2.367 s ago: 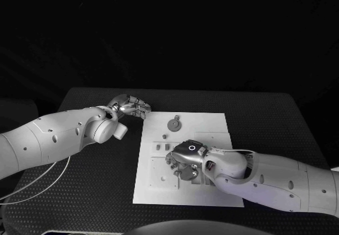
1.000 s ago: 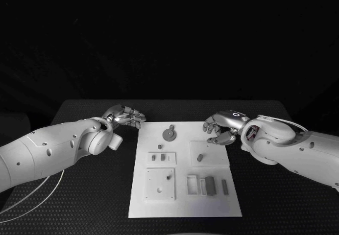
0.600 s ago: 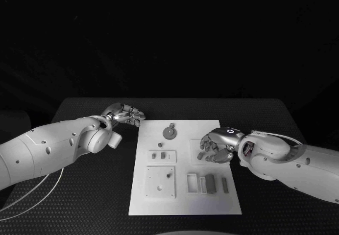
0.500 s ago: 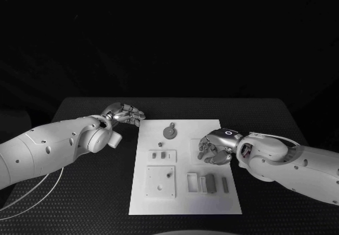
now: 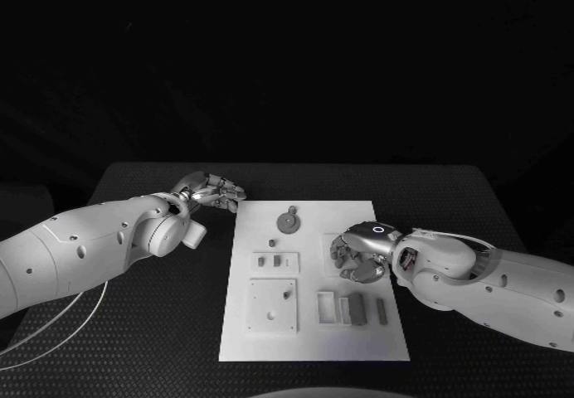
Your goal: Assemble the parts on the task board
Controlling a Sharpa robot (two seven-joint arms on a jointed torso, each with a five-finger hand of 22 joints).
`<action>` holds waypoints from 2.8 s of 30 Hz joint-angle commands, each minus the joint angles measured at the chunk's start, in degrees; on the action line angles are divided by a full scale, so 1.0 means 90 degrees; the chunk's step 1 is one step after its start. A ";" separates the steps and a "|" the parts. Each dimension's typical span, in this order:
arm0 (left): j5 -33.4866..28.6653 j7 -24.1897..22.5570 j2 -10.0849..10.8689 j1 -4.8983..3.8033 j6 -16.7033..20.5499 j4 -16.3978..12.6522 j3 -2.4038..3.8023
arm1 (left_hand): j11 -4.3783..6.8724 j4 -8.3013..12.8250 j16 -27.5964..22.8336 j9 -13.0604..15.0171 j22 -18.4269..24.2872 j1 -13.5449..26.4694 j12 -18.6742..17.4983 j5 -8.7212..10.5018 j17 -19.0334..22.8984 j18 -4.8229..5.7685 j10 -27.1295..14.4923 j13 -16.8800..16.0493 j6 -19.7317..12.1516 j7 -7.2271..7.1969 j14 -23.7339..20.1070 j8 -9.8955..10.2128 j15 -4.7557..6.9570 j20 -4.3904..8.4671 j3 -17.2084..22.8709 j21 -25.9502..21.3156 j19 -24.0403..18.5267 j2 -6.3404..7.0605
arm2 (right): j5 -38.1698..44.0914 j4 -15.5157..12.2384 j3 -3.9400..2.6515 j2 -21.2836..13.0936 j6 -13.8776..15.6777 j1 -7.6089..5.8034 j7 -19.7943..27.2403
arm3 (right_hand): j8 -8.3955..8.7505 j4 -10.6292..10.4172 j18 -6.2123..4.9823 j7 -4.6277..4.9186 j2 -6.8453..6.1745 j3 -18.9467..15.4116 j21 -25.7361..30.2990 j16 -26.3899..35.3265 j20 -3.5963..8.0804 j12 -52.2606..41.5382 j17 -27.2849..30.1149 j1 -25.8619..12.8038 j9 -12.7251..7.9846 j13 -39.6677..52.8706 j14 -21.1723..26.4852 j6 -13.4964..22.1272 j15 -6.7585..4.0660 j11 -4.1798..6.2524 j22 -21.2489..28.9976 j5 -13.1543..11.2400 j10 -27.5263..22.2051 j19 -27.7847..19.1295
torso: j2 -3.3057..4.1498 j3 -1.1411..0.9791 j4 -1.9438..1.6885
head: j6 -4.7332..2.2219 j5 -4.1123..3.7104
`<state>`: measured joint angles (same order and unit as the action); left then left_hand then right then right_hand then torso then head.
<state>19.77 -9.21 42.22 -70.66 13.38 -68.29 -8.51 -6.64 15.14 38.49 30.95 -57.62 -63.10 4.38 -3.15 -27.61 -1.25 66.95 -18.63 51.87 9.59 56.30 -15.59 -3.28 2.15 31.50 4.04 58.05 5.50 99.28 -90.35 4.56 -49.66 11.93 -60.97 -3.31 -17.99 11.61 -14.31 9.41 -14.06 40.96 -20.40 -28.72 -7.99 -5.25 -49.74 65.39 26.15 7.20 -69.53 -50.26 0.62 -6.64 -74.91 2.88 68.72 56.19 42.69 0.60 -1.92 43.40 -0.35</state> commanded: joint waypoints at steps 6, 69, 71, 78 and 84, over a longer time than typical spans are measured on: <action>-0.0037 -0.0076 0.0002 -0.0007 -0.0102 -0.0016 0.0005 | -0.0002 0.0004 -0.0052 -0.0011 0.0014 0.0051 0.0008 0.0008 -0.0019 -0.0018 0.0022 -0.0009 0.0012 -0.0024 0.0038 -0.0023 -0.0017 0.0003 -0.0047 -0.0005 0.0043 -0.0027 | 0.0248 -0.0028 0.0011 0.0082 0.0035 0.0027 0.0056 | -0.0155 -0.0014 -0.0076 -0.0083 0.0545 0.0026 -0.0096 -0.0024 0.0042 -0.0138 -0.0040 0.0035 0.0056 0.0101 -0.0100 -0.0287 -0.0104 0.0109 -0.0154 -0.0002 0.0310 0.0056 | -0.0001 0.0003 0.0005 | 0.0021 0.0003; -0.0111 -0.0092 -0.0250 -0.0007 -0.0114 0.0238 0.0006 | -0.0008 0.0001 -0.0098 -0.0022 0.0031 0.0051 -0.0016 0.0008 -0.0070 -0.0016 0.0013 -0.0009 0.0007 -0.0023 0.0038 -0.0025 -0.0019 0.0005 -0.0052 -0.0010 0.0038 -0.0039 | 0.0337 -0.0369 0.0318 0.1401 0.0621 0.0193 0.0680 | -0.0428 0.0366 -0.0076 -0.0335 0.1194 0.0055 -0.0487 -0.0466 0.0228 -0.0400 -0.0307 -0.0106 0.0287 0.0573 -0.0421 -0.0849 -0.0341 0.0372 -0.0158 0.0000 0.0843 0.0389 | -0.0008 0.0023 -0.0010 | 0.0035 0.0261; -0.0111 -0.0089 -0.0253 -0.0007 -0.0118 0.0233 0.0006 | -0.0008 0.0001 -0.0100 -0.0022 0.0031 0.0051 -0.0016 0.0008 -0.0072 -0.0016 0.0013 -0.0009 0.0007 -0.0023 0.0037 -0.0025 -0.0019 0.0004 -0.0052 -0.0011 0.0037 -0.0040 | 0.0392 -0.0324 0.0375 0.1465 0.0580 0.0236 0.0696 | -0.0427 0.0369 -0.0076 -0.0335 0.1195 0.0056 -0.0489 -0.0467 0.0228 -0.0399 -0.0308 -0.0106 0.0287 0.0574 -0.0421 -0.0849 -0.0341 0.0372 -0.0158 0.0000 0.0843 0.0388 | -0.0005 0.0016 -0.0006 | 0.0046 0.0294; -0.0111 -0.0081 -0.0242 -0.0007 -0.0140 0.0210 0.0006 | -0.0009 0.0001 -0.0105 -0.0023 0.0033 0.0052 -0.0018 0.0008 -0.0077 -0.0015 0.0012 -0.0009 0.0005 -0.0022 0.0036 -0.0024 -0.0020 0.0004 -0.0053 -0.0011 0.0036 -0.0040 | 0.0526 -0.0214 0.0493 0.1619 0.0564 0.0367 0.0739 | -0.0425 0.0377 -0.0076 -0.0335 0.1200 0.0058 -0.0494 -0.0470 0.0227 -0.0397 -0.0309 -0.0106 0.0289 0.0580 -0.0418 -0.0848 -0.0341 0.0372 -0.0159 0.0000 0.0842 0.0384 | 0.0000 0.0001 0.0003 | 0.0069 0.0330; -0.0111 -0.0076 -0.0223 -0.0007 -0.0144 0.0199 0.0006 | -0.0010 0.0000 -0.0110 -0.0024 0.0035 0.0054 -0.0020 0.0008 -0.0081 -0.0014 0.0011 -0.0009 0.0004 -0.0021 0.0035 -0.0024 -0.0021 0.0003 -0.0055 -0.0012 0.0034 -0.0040 | 0.0634 -0.0158 0.0499 0.1689 0.0585 0.0437 0.0702 | -0.0425 0.0385 -0.0076 -0.0335 0.1202 0.0059 -0.0499 -0.0472 0.0227 -0.0395 -0.0310 -0.0106 0.0291 0.0585 -0.0416 -0.0849 -0.0341 0.0372 -0.0160 0.0000 0.0842 0.0382 | -0.0001 -0.0004 0.0009 | 0.0101 0.0351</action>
<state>19.16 -9.27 40.26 -70.66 12.95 -66.32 -8.50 -6.64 14.99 37.70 30.82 -57.37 -62.87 4.37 -3.15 -28.24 -1.25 66.95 -18.65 51.87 9.60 56.29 -15.58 -3.28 2.15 31.35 4.04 58.05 5.28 103.04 -91.78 9.04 -34.56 17.89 -57.19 2.46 -21.64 14.80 -15.07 7.31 -3.87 41.45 -24.72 -32.59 -5.95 -9.12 -52.47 64.32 27.05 12.40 -73.28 -56.69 -2.28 -3.27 -74.94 2.65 76.19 59.68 42.68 0.59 -1.88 44.23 2.72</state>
